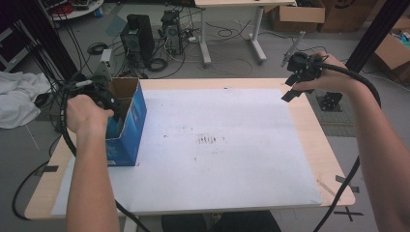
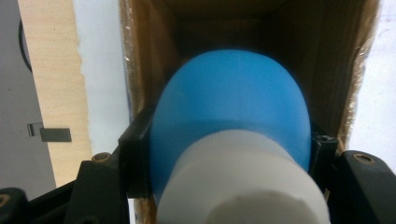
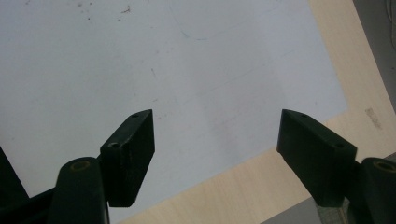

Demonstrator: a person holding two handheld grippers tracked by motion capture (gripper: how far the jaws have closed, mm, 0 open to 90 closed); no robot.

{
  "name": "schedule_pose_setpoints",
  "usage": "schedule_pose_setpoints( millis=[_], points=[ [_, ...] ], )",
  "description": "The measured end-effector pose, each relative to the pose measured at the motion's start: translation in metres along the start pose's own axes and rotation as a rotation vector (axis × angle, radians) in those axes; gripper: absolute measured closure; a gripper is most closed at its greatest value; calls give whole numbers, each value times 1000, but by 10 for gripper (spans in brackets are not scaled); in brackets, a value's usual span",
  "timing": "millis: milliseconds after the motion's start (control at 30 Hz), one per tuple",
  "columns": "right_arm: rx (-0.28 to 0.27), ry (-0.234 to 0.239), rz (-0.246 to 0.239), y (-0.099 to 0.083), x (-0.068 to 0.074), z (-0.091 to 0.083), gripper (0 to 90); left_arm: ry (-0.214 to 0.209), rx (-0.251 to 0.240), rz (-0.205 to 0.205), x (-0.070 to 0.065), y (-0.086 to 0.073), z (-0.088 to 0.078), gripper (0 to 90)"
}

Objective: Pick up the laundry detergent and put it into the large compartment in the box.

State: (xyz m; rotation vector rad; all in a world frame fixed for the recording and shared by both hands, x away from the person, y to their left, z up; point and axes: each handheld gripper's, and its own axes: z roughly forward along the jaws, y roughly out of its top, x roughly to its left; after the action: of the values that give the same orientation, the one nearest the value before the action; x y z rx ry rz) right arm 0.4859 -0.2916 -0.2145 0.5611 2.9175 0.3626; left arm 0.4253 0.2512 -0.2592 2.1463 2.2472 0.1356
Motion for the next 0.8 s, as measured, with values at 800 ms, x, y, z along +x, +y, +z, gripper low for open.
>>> schedule_pose_setpoints(
  millis=[800],
  points=[
    [2,5,4,-3,-2,3,278,26,20,15,-6,2,24,377]
  ],
)
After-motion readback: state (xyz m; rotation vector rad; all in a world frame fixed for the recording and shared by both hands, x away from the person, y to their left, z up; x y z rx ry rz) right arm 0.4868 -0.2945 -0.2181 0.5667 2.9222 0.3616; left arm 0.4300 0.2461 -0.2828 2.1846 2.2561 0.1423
